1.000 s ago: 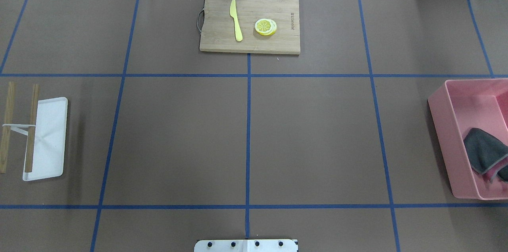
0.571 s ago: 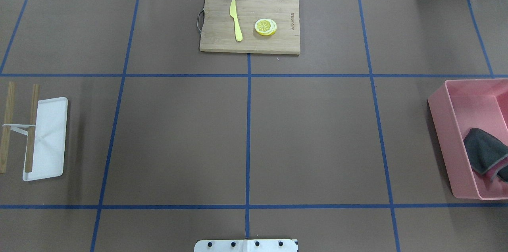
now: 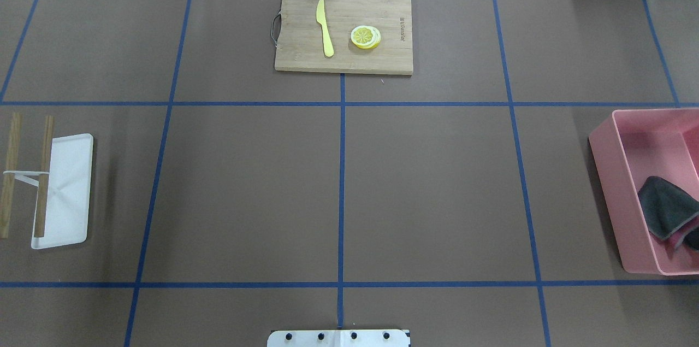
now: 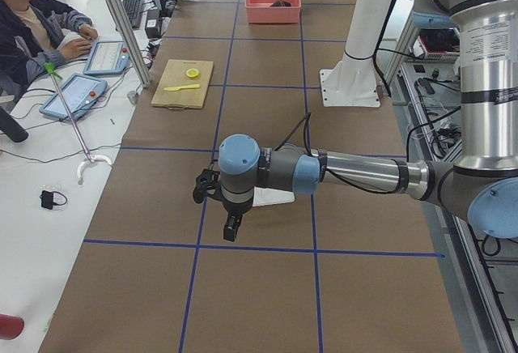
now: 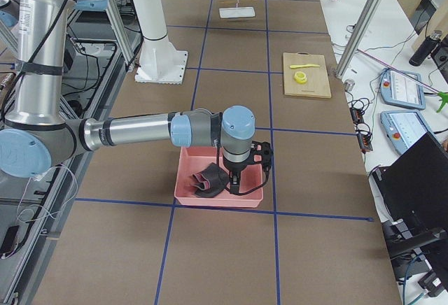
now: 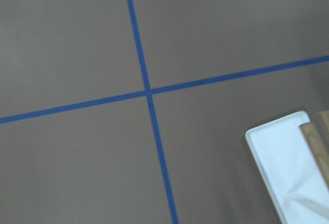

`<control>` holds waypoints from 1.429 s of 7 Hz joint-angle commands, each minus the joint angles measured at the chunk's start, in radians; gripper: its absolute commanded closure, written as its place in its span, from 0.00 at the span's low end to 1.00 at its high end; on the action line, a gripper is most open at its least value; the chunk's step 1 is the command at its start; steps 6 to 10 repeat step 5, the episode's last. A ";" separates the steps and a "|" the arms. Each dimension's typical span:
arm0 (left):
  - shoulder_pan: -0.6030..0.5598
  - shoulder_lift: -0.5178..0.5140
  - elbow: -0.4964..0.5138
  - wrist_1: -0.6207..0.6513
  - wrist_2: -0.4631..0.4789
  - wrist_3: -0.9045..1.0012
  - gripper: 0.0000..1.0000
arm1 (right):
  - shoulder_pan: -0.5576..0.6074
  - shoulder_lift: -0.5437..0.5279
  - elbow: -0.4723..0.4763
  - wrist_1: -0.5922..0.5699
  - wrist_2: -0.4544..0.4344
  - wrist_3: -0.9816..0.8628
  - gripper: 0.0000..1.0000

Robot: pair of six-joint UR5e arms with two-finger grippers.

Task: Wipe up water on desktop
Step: 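Open the right gripper to drop the towel into the pink bin, withdraw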

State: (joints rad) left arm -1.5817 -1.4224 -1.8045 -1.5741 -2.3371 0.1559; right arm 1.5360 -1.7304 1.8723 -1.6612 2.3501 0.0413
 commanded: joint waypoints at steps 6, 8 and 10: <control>-0.049 -0.017 0.007 0.006 -0.111 0.008 0.02 | 0.003 0.011 0.041 0.014 0.147 0.002 0.00; -0.049 -0.017 0.007 0.006 -0.111 0.008 0.02 | 0.003 0.011 0.041 0.014 0.147 0.002 0.00; -0.049 -0.017 0.007 0.006 -0.111 0.008 0.02 | 0.003 0.011 0.041 0.014 0.147 0.002 0.00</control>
